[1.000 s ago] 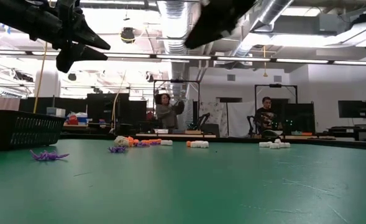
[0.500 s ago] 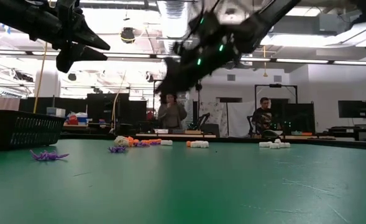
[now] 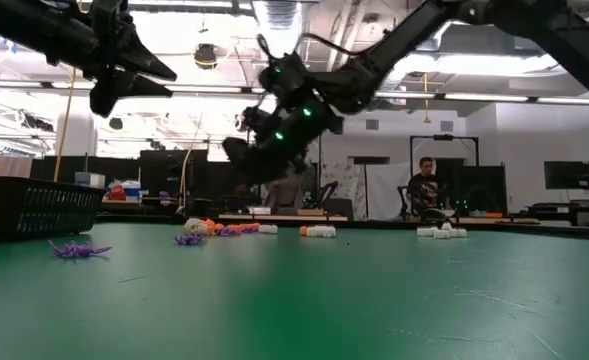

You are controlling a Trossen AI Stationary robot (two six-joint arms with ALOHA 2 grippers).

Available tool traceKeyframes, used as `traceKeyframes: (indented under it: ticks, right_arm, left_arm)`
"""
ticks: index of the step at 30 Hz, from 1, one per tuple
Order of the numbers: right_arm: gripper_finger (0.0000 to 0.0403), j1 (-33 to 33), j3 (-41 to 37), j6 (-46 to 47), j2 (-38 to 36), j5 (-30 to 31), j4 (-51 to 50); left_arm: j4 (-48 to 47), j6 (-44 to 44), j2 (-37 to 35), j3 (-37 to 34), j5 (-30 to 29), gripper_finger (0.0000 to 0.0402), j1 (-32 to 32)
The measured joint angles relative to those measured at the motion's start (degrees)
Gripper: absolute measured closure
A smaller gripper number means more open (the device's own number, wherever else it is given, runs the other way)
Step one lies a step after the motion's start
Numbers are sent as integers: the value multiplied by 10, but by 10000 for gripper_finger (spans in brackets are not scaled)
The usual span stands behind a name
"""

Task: Sort Halloween decoration
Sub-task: Put the purple spider toy into the top black basket

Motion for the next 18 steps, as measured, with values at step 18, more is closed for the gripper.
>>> traceKeyframes:
  ticks: [18]
  right_arm:
    - [171, 7, 108, 210, 58, 90, -195]
  left_arm:
    - [-1, -7, 0, 0, 18, 257, -2]
